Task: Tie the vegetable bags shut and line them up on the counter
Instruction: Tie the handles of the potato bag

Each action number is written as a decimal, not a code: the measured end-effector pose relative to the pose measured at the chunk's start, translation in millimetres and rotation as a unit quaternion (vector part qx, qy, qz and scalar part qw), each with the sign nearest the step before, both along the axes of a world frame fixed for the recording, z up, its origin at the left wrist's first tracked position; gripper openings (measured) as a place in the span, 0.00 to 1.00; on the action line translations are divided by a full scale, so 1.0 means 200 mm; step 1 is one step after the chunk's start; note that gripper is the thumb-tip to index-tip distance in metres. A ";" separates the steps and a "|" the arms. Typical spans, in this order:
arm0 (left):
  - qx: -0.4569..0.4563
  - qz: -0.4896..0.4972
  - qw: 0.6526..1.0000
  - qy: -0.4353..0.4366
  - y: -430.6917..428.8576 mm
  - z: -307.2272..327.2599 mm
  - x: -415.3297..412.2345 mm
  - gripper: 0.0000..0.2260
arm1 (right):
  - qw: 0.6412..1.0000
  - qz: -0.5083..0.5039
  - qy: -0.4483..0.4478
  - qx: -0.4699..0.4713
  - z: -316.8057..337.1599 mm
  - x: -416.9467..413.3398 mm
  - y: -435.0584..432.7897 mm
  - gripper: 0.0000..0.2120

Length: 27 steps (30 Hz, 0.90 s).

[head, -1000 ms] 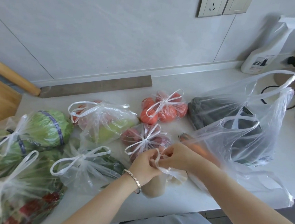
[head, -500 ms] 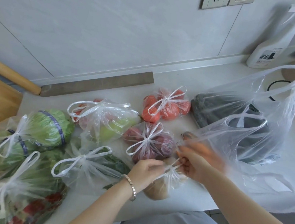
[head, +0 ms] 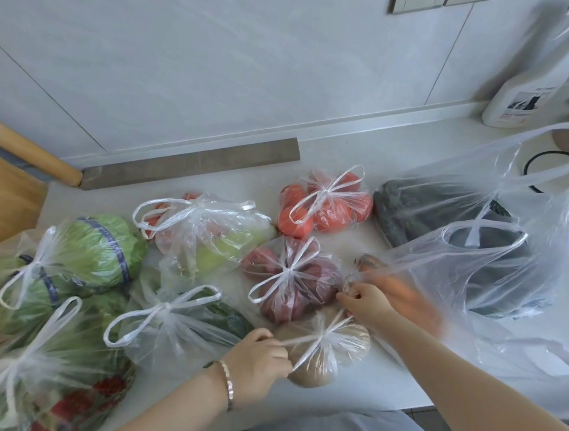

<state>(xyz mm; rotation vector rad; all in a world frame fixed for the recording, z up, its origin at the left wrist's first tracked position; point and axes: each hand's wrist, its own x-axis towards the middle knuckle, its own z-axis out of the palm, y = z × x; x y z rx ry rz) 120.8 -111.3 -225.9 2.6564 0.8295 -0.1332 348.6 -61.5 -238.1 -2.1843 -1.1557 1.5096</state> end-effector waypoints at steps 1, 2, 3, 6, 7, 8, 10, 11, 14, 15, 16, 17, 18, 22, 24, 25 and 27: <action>0.012 -0.002 1.000 0.023 0.00 -0.02 -0.02 0.06 | 1.000 -0.009 0.007 -0.005 0.00 0.00 0.00 0.16; 0.015 0.009 0.999 0.034 0.00 -0.03 -0.03 0.06 | 0.999 -0.030 0.019 -0.011 -0.01 0.00 -0.01 0.16; -0.009 0.036 0.999 0.035 0.01 -0.02 -0.02 0.07 | 0.996 -0.070 0.044 -0.020 -0.01 0.00 -0.01 0.15; -0.266 0.321 0.900 -0.128 0.06 0.10 0.06 0.15 | 0.957 -0.231 0.170 -0.051 0.01 0.03 -0.03 0.11; -0.379 0.422 0.799 -0.201 0.08 0.15 0.10 0.18 | 0.944 -0.257 0.202 -0.052 0.05 0.03 -0.03 0.12; -0.449 0.499 0.684 -0.285 0.11 0.17 0.13 0.20 | 0.933 -0.268 0.235 -0.048 0.09 0.03 -0.03 0.14; -0.534 0.582 0.443 -0.423 0.14 0.20 0.18 0.20 | 0.915 -0.257 0.310 -0.025 0.20 0.01 -0.04 0.16; -0.561 0.592 0.358 -0.455 0.15 0.23 0.19 0.17 | 0.913 -0.236 0.334 -0.006 0.26 -0.01 -0.05 0.17; -0.585 0.578 0.334 -0.461 0.15 0.28 0.24 0.16 | 0.929 -0.151 0.336 0.041 0.33 -0.06 -0.12 0.17; -0.579 0.574 0.368 -0.447 0.13 0.28 0.26 0.19 | 0.929 -0.144 0.339 0.029 0.33 -0.08 -0.15 0.14; -0.568 0.577 0.405 -0.425 0.12 0.27 0.28 0.21 | 0.927 -0.147 0.345 0.008 0.32 -0.08 -0.16 0.14; -0.555 0.575 0.448 -0.402 0.10 0.27 0.29 0.21 | 0.925 -0.140 0.354 -0.010 0.31 -0.09 -0.17 0.14; -0.544 0.563 0.491 -0.383 0.09 0.26 0.31 0.20 | 0.922 -0.124 0.365 -0.025 0.31 -0.08 -0.18 0.14; -0.577 0.490 0.540 -0.369 0.10 0.27 0.32 0.16 | 0.901 -0.073 0.422 -0.061 0.32 -0.05 -0.16 0.10; -0.583 0.476 0.556 -0.353 0.12 0.26 0.33 0.19 | 0.901 -0.041 0.424 -0.085 0.31 -0.03 -0.14 0.12; -0.569 0.468 0.592 -0.328 0.13 0.24 0.33 0.20 | 0.907 -0.016 0.410 -0.097 0.31 -0.03 -0.14 0.13; -0.539 0.443 0.658 -0.282 0.13 0.22 0.32 0.22 | 0.933 0.050 0.342 -0.104 0.31 -0.04 -0.12 0.12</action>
